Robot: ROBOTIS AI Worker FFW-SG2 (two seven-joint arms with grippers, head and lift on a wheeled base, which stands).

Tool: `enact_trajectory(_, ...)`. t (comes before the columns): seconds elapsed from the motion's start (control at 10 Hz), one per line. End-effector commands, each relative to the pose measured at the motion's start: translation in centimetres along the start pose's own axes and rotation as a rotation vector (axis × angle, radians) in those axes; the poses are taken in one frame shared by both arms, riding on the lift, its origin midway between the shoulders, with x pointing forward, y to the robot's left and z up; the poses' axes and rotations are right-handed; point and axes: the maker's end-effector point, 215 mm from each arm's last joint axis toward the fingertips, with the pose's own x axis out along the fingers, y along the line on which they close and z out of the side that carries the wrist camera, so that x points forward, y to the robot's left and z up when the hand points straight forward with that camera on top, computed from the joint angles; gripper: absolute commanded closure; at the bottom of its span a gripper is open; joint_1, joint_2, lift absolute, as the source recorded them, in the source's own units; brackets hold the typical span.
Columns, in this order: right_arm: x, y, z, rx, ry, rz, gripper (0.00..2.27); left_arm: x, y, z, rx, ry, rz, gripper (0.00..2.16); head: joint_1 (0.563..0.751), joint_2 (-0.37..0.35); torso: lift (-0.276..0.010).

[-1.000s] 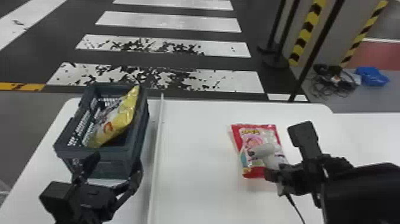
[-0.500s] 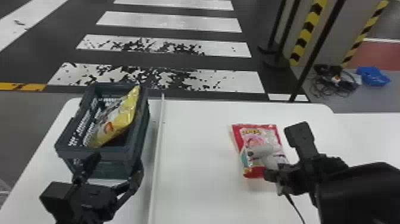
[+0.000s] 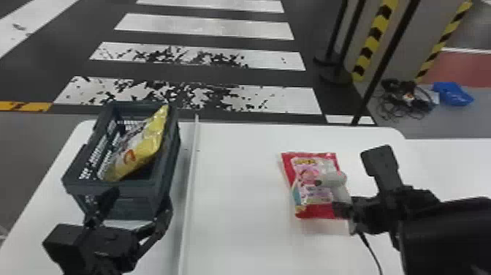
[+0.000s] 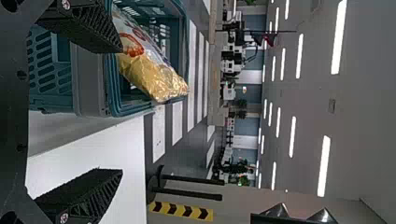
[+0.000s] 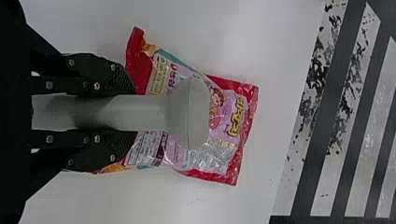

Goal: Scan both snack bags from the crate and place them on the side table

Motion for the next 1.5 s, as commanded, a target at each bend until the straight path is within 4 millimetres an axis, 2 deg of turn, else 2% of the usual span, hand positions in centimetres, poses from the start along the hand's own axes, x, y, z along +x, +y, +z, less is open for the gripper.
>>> enact_trajectory(0.0, -0.7, -3.5, -0.2, 0.041, -0.008, -0.049, 2.26, 0.0, 0.0, -0.2, -0.001, 0.003, 0.0, 0.08, 0.695, -0.105, -0.095)
enact_trajectory(0.3, -1.6, -10.2, -2.0, 0.122, -0.011, -0.14, 2.26, 0.0, -0.1, -0.3, -0.003, 0.006, 0.0, 0.08, 0.695, -0.189, -0.095)
enact_trajectory(0.4, -1.7, -12.4, -3.2, 0.154, -0.005, -0.175, 2.26, 0.1, -0.1, -0.3, -0.003, 0.004, 0.0, 0.08, 0.695, -0.221, -0.095)
enact_trajectory(0.7, -1.4, -16.7, -5.8, 0.19, -0.011, -0.228, 2.26, 0.1, -0.1, -0.4, -0.006, 0.005, 0.0, 0.08, 0.695, -0.299, -0.095)
enact_trajectory(0.9, -1.0, -18.3, -7.4, 0.202, -0.006, -0.245, 2.26, 0.1, -0.1, -0.5, -0.004, 0.009, 0.0, 0.08, 0.695, -0.34, -0.095)
enact_trajectory(1.4, 1.0, -19.2, -9.6, 0.197, -0.002, -0.245, 2.26, 0.2, -0.3, -0.7, -0.009, 0.013, -0.002, 0.08, 0.695, -0.35, -0.095)
